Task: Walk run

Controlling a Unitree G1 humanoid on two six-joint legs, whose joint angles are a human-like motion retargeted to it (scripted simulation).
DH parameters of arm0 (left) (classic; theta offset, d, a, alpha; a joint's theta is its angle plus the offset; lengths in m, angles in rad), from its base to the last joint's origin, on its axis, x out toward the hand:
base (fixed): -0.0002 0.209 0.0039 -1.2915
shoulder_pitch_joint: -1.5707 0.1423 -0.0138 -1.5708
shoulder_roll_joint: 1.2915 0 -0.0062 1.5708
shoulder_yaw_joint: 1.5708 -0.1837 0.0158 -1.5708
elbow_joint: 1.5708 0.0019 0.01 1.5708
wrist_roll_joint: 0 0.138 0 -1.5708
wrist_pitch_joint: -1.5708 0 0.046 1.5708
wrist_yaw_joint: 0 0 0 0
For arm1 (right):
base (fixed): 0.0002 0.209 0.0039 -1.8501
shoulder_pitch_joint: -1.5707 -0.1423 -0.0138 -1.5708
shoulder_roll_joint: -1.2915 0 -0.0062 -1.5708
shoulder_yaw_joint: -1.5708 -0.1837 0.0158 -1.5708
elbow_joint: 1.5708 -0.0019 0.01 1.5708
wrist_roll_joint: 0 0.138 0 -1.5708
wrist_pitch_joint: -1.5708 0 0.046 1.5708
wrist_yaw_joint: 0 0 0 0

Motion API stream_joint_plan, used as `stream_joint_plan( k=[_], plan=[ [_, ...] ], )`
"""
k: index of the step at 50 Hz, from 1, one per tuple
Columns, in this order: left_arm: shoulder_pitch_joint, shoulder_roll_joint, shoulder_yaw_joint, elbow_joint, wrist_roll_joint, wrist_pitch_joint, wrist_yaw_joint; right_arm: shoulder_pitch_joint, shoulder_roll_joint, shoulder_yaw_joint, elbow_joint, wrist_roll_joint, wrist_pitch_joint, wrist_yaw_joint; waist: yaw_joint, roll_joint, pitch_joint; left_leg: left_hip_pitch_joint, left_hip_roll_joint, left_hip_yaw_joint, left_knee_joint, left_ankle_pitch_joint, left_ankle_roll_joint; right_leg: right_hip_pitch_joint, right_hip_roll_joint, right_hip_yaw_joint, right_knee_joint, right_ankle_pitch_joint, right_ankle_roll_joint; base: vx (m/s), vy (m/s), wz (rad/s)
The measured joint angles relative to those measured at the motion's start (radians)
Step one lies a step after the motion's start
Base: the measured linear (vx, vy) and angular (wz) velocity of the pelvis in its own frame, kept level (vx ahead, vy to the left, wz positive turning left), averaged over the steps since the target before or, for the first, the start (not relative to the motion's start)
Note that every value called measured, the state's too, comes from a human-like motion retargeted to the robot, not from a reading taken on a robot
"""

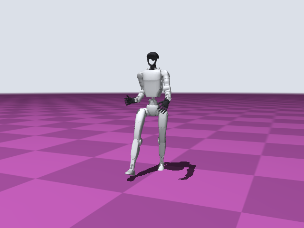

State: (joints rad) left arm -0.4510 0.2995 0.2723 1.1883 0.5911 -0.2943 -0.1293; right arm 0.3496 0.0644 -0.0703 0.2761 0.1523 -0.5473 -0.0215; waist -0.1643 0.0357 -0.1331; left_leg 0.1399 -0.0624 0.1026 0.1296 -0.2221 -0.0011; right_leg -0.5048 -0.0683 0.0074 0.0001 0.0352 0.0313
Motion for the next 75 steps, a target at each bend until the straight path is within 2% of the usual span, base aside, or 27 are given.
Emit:
stream_joint_plan(
  k=[2, 4, 7, 9, 12, 16, 23, 25, 27, 29, 31, 33, 35, 36, 38, 40, 45, 51, 55, 57, 58, 60, 63, 65, 67, 70, 75],
  plan=[
    [0.051, -0.026, 0.023, 0.013, -0.018, -0.014, 0.028, -0.003, 0.007, -0.001, 0.003, -0.015, 0.003, 0.004, -0.034, 0.009, -0.011, 0.015, 0.022, -0.001, 0.053, 0.137, -0.072, 0.007, -0.033, -0.159, 0.078, 0.032, 0.015, 1.25, -0.57, 0.67],
    [0.123, -0.059, 0.046, 0.059, -0.018, -0.023, 0.028, 0.0, 0.01, 0.003, 0.003, -0.024, 0.006, 0.007, -0.075, 0.02, -0.013, 0.008, 0.055, -0.003, 0.16, 0.357, -0.144, 0.039, -0.006, -0.041, 0.125, 0.08, 0.014, 1.24, -0.59, 0.66],
    [0.257, -0.103, 0.053, 0.174, 0.034, -0.02, -0.003, 0.0, -0.002, 0.02, 0.003, -0.019, 0.007, 0.007, -0.079, 0.034, -0.001, -0.101, 0.085, -0.032, 0.482, 0.655, -0.24, 0.091, 0.026, 0.005, 0.194, 0.04, -0.084, 0.99, -0.46, -0.09],
    [0.338, -0.112, 0.029, 0.273, 0.087, -0.005, -0.004, -0.023, -0.013, 0.035, 0.005, -0.014, 0.009, 0.013, -0.074, 0.022, 0.011, -0.202, 0.094, -0.02, 0.696, 0.737, -0.224, 0.154, 0.036, -0.031, 0.198, 0.0, -0.14, 1.09, -0.59, -0.23],
    [0.459, -0.121, -0.016, 0.387, 0.213, 0.067, 0.015, -0.087, -0.025, 0.033, 0.022, -0.006, 0.017, 0.021, -0.08, -0.013, 0.02, -0.337, 0.125, 0.058, 0.819, 0.584, -0.106, 0.227, 0.05, -0.027, 0.179, -0.04, -0.184, 0.92, -0.46, -0.04],
    [0.657, -0.18, 0.003, 0.476, 0.413, 0.176, 0.094, -0.134, -0.051, 0.034, 0.009, -0.02, 0.006, 0.011, 0.013, -0.061, 0.046, -0.53, 0.065, 0.099, 0.742, 0.391, -0.03, 0.344, 0.072, 0.03, 0.102, -0.034, -0.198, 0.86, -0.31, -1.1],
    [0.957, -0.251, 0.097, 0.512, 0.501, 0.226, -0.062, -0.162, -0.087, 0.026, -0.07, 0.029, 0.004, 0.016, 0.165, -0.061, 0.087, -0.677, 0.031, 0.201, 0.116, 0.213, 0.166, 0.539, 0.153, 0.007, 0.03, -0.1, -0.211, 1.02, -0.21, -0.64],
    [1.005, -0.256, 0.136, 0.512, 0.487, 0.253, -0.085, -0.16, -0.094, 0.013, -0.08, 0.047, 0.003, 0.024, 0.175, -0.063, 0.086, -0.677, -0.023, 0.237, -0.063, 0.123, 0.159, 0.586, 0.155, -0.04, 0.03, -0.116, -0.202, 0.94, -0.1, 0.51],
    [1.026, -0.249, 0.163, 0.512, 0.437, 0.298, -0.088, -0.146, -0.085, 0.005, -0.072, 0.055, -0.006, 0.028, 0.153, -0.064, 0.072, -0.661, -0.075, 0.248, -0.155, 0.082, 0.148, 0.618, 0.162, -0.102, 0.05, -0.099, -0.169, 1.04, -0.17, 0.84],
    [1.026, -0.24, 0.184, 0.512, 0.37, 0.34, -0.085, -0.125, -0.07, 0.01, -0.053, 0.063, -0.008, 0.023, 0.186, -0.076, 0.057, -0.643, -0.067, 0.298, -0.113, 0.11, 0.2, 0.642, 0.167, -0.099, 0.097, -0.025, -0.106, 1.17, -0.2, -0.11],
    [1.005, -0.233, 0.209, 0.512, 0.302, 0.347, -0.072, -0.106, -0.057, 0.024, -0.03, 0.064, -0.001, 0.012, 0.237, -0.092, 0.037, -0.637, -0.04, 0.336, -0.047, 0.181, 0.244, 0.656, 0.152, -0.098, 0.164, 0.133, 0.006, 1.12, -0.15, -0.83],
    [0.964, -0.225, 0.232, 0.512, 0.234, 0.313, -0.068, -0.097, -0.042, 0.04, -0.005, 0.052, 0.005, 0.007, 0.263, -0.105, 0.012, -0.655, -0.028, 0.224, 0.039, 0.192, 0.26, 0.647, 0.14, -0.132, 0.258, 0.339, 0.135, 1.37, -0.23, -0.63],
    [0.883, -0.214, 0.244, 0.512, 0.158, 0.258, -0.104, -0.094, -0.031, 0.067, 0.011, 0.04, 0.009, 0.005, 0.246, -0.084, 0.009, -0.704, -0.055, 0.01, 0.17, 0.116, 0.263, 0.576, 0.181, -0.107, 0.456, 0.488, 0.23, 1.07, -0.17, 0.26],
    [0.817, -0.208, 0.244, 0.512, 0.113, 0.23, -0.127, -0.101, -0.032, 0.076, 0.013, 0.037, 0.009, 0.002, 0.236, -0.08, 0.023, -0.684, -0.031, 0.051, 0.222, 0.081, 0.257, 0.522, 0.211, -0.075, 0.615, 0.488, 0.23, 0.98, -0.15, 0.75],
    [0.695, -0.201, 0.242, 0.486, 0.031, 0.176, -0.145, -0.105, -0.028, 0.08, 0.021, 0.038, 0.011, 0.006, 0.225, -0.024, 0.017, -0.599, 0.028, 0.106, 0.223, 0.048, 0.261, 0.442, 0.333, 0.029, 0.745, 0.448, 0.227, 1.14, 0.04, 1.05],
    [0.586, -0.216, 0.232, 0.414, -0.052, 0.124, -0.131, -0.109, -0.029, 0.063, 0.034, 0.051, 0.017, 0.03, 0.213, 0.026, 0.009, -0.51, 0.012, 0.054, 0.173, 0.031, 0.263, 0.349, 0.349, 0.056, 0.828, 0.313, 0.2, 0.96, 0.27, 1.1],
    [0.342, -0.221, 0.137, 0.169, -0.143, 0.04, -0.096, -0.073, -0.038, 0.031, 0.014, 0.024, 0.013, 0.038, 0.126, 0.074, 0.007, -0.345, -0.029, -0.063, 0.069, 0.044, 0.25, 0.191, 0.154, 0.002, 0.719, 0.081, 0.068, 0.88, 0.01, 1.86],
    [0.081, -0.109, 0.002, 0.012, -0.127, -0.032, -0.172, -0.03, -0.049, 0.024, -0.028, 0.017, 0.005, 0.038, 0.016, 0.035, 0.026, -0.176, -0.116, -0.213, 0.026, -0.001, 0.244, 0.114, -0.042, 0.032, 0.238, 0.009, 0.082, 0.86, -0.24, 1.9],
    [-0.009, -0.02, -0.068, -0.03, -0.074, -0.069, -0.177, -0.028, -0.045, 0.039, -0.032, 0.006, 0.007, 0.028, 0.042, 0.001, 0.047, -0.069, -0.115, -0.213, 0.028, -0.042, 0.214, 0.119, -0.045, 0.309, -0.049, -0.068, 0.157, 0.79, -0.35, 0.55],
    [-0.003, -0.004, -0.081, -0.037, -0.029, -0.073, -0.14, -0.031, -0.049, 0.046, -0.027, -0.008, 0.008, 0.027, 0.066, -0.015, 0.049, -0.025, -0.119, -0.198, 0.048, -0.041, 0.191, 0.11, -0.061, 0.236, -0.027, -0.06, 0.219, 0.93, -0.44, 0.16],
    [0.009, -0.003, -0.079, -0.037, -0.003, -0.071, -0.114, -0.04, -0.05, 0.046, -0.022, -0.017, 0.011, 0.032, 0.071, -0.023, 0.046, -0.016, -0.123, -0.197, 0.066, -0.025, 0.174, 0.111, -0.053, 0.25, 0.017, -0.042, 0.214, 1.03, -0.53, 0.4],
    [0.059, -0.012, -0.059, -0.021, 0.046, -0.063, -0.059, -0.055, -0.045, 0.049, -0.01, -0.035, 0.02, 0.047, 0.059, -0.031, 0.037, -0.002, -0.11, -0.189, 0.132, 0.052, 0.117, 0.113, -0.073, 0.053, 0.089, 0.062, 0.231, 0.89, -0.46, 0.75],
    [0.169, -0.073, 0.001, 0.069, 0.115, -0.027, 0.003, -0.082, -0.043, 0.054, 0.008, -0.057, 0.025, 0.066, 0.006, 0.014, 0.038, -0.074, -0.053, -0.153, 0.343, 0.334, 0.005, 0.15, 0.001, 0.264, 0.166, 0.015, 0.128, 0.89, -0.34, 1.23],
    [0.24, -0.125, 0.018, 0.179, 0.14, 0.013, 0.031, -0.09, -0.049, 0.052, 0.017, -0.059, 0.025, 0.073, -0.023, 0.047, 0.041, -0.163, -0.011, -0.152, 0.54, 0.498, -0.13, 0.192, 0.01, 0.209, 0.18, -0.01, 0.057, 0.84, -0.31, 1.42],
    [0.292, -0.144, 0.03, 0.311, 0.157, 0.035, 0.033, -0.106, -0.052, 0.055, 0.023, -0.052, 0.022, 0.066, -0.035, 0.025, 0.041, -0.242, 0.037, -0.043, 0.687, 0.6, -0.159, 0.237, -0.05, 0.067, 0.171, -0.026, 0.028, 0.68, -0.34, 1.5],
    [0.379, -0.141, 0.045, 0.469, 0.188, 0.109, 0.016, -0.144, -0.055, 0.055, 0.042, -0.032, 0.023, 0.057, -0.03, -0.004, 0.048, -0.347, 0.179, 0.176, 0.828, 0.467, -0.006, 0.295, -0.044, 0.029, 0.158, -0.05, -0.011, 0.65, -0.38, 1.09],
    [0.637, -0.176, 0.085, 0.512, 0.266, 0.195, 0.02, -0.168, -0.1, 0.063, 0.026, -0.022, 0.004, 0.057, 0.115, -0.058, 0.073, -0.562, 0.05, 0.211, 0.757, 0.28, -0.02, 0.393, -0.056, -0.029, 0.082, -0.045, -0.032, 0.57, -0.18, -0.1]
  ],
)
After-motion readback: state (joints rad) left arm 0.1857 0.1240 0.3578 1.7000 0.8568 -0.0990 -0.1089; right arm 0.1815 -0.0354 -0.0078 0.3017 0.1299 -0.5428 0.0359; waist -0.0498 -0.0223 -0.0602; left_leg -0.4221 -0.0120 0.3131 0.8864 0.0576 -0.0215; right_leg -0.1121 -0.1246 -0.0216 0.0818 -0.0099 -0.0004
